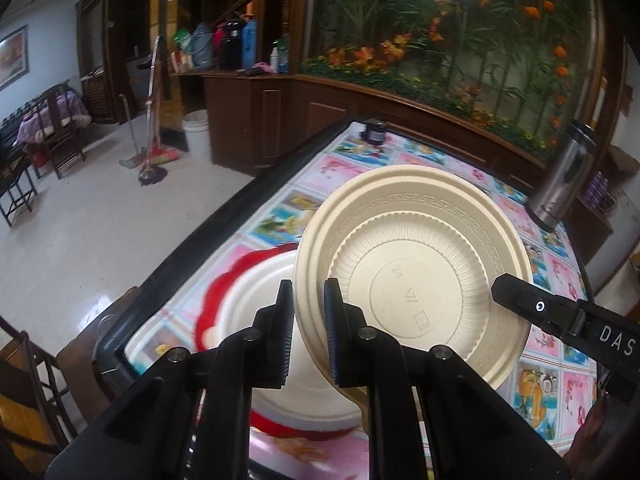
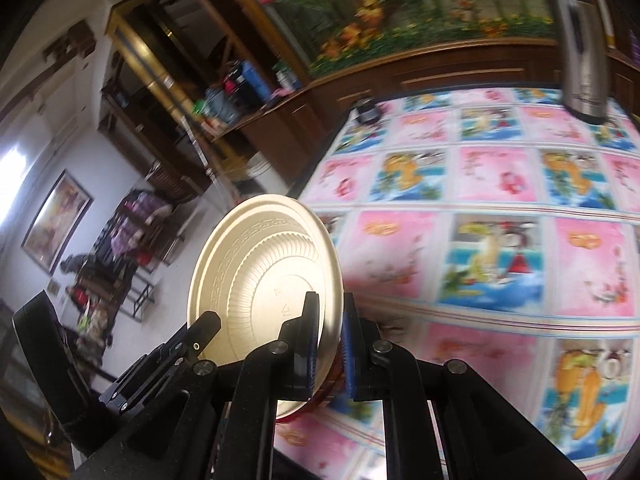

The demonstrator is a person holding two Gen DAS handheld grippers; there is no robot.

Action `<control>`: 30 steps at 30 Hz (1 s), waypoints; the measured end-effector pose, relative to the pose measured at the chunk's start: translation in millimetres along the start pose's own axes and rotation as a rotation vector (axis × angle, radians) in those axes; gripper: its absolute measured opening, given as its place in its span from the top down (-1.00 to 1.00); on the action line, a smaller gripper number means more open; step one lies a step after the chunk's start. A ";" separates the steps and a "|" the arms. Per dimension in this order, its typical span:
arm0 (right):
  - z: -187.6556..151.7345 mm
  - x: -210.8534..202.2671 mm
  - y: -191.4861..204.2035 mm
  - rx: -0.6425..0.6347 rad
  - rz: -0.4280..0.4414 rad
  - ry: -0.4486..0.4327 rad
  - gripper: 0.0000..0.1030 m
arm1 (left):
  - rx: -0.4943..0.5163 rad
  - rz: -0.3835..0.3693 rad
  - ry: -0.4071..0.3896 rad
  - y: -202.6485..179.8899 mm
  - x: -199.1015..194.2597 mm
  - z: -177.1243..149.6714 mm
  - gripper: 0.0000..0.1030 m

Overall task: Organize plates and bowls
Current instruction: 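Lift the small beige bowl with both tools and carry it over the stack, then lower the small beige bowl into the white bowl and open both tools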

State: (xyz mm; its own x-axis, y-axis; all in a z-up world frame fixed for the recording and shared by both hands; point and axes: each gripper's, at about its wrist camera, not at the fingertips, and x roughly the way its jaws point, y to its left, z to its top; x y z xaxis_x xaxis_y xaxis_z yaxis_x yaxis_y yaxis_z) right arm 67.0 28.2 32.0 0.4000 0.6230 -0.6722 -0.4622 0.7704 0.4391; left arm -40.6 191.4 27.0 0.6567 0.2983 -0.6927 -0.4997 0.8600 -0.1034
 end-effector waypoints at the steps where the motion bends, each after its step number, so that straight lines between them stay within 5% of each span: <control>1: -0.5 5.7 6.0 -0.008 0.009 0.012 0.81 | -0.008 0.008 0.005 4.8 1.6 -0.2 0.76; 13: -14.8 51.0 26.8 -0.031 0.025 0.120 0.81 | -0.041 0.048 0.092 27.6 26.6 -11.9 0.75; 30: -18.7 71.0 26.3 -0.057 0.004 0.165 0.70 | -0.070 0.067 0.087 34.6 24.5 -15.5 0.74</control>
State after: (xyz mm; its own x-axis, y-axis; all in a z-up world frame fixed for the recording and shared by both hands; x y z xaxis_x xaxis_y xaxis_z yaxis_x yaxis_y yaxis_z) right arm 68.5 90.2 -15.3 0.2644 0.5918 -0.7615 -0.5098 0.7560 0.4105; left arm -50.5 222.1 -4.7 0.5704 0.3141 -0.7589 -0.5812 0.8073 -0.1027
